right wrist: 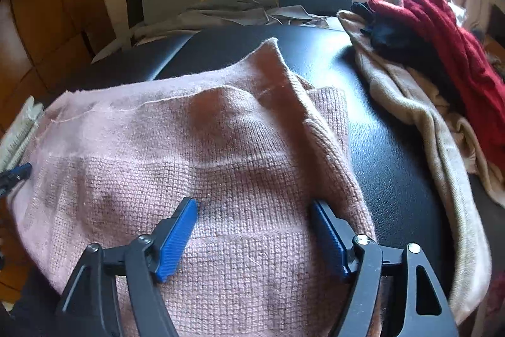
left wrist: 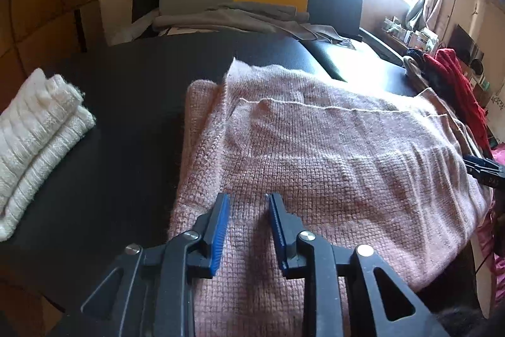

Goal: Fold clothes

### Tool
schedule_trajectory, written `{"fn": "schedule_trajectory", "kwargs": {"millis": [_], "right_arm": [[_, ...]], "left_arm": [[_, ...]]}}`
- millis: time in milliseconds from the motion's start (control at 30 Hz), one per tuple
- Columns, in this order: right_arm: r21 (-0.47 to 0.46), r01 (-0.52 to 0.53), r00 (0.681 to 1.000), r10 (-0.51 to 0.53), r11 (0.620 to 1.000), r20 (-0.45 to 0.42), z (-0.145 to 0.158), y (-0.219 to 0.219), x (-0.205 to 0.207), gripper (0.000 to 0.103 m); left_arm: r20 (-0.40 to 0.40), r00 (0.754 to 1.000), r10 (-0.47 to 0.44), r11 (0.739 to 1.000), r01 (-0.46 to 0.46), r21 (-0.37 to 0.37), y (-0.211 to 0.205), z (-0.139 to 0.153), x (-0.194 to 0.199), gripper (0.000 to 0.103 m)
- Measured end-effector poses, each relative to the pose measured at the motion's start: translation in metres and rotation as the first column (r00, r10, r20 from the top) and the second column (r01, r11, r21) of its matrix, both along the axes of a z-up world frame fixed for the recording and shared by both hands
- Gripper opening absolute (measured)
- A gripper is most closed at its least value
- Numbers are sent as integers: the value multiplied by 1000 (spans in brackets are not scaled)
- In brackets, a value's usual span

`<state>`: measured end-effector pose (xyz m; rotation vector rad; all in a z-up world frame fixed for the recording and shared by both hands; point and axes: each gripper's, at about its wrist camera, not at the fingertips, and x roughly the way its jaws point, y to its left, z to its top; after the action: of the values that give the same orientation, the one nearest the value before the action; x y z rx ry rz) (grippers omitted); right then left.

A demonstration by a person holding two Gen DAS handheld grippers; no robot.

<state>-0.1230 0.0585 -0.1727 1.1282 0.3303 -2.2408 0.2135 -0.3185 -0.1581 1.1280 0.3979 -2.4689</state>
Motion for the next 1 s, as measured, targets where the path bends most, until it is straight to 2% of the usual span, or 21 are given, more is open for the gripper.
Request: {"fn": "schedule_trajectory", "kwargs": {"millis": [100,200,267,367,467,500,533,633,700,767,867,933,1000], "right_arm": [[-44,-16,1000,16,999,0,14,-4,-1,75],[-89,-113,993,111,990,-27,35,-13,9,75],[-100,-201,980,200,974,-22,44,-22,19,75],[-71,-324,946,324,943,-6,43,-40,42,75],[20,-339,940,340,940,-21,27,-53,53,74],[22,-329,944,329,944,-1,17,-54,52,74],[13,-319,947,319,948,29,7,-53,50,75],[24,-336,941,337,941,-20,-12,-51,51,83],[2,-323,946,323,946,-10,-13,-51,49,86],[0,-325,946,325,946,-18,-14,-53,51,89],[-17,-320,947,319,947,-33,-16,-53,55,95],[-9,-324,945,323,946,-42,-17,-56,58,101],[5,-330,943,330,944,-53,-18,-61,61,103]], "left_arm": [[1,1000,12,1000,-12,-9,-5,9,3,30],[-77,996,-36,999,35,-18,1,25,11,32],[-67,992,-106,994,104,-46,15,25,7,33],[27,984,-177,981,179,-81,34,7,-1,33],[75,979,-189,974,197,-111,44,-15,8,34],[53,982,-183,976,188,-112,44,-16,13,34],[34,986,-166,983,168,-71,38,-16,15,35],[-20,994,-109,992,110,56,22,-16,20,36],[-49,995,-83,989,88,122,11,-10,21,36],[-85,995,-42,986,55,159,-2,-2,20,36],[-139,988,69,974,-37,221,-36,8,19,37],[-133,987,93,981,-68,182,-51,16,11,39],[-97,994,54,990,-41,135,-60,23,-3,44]]}}
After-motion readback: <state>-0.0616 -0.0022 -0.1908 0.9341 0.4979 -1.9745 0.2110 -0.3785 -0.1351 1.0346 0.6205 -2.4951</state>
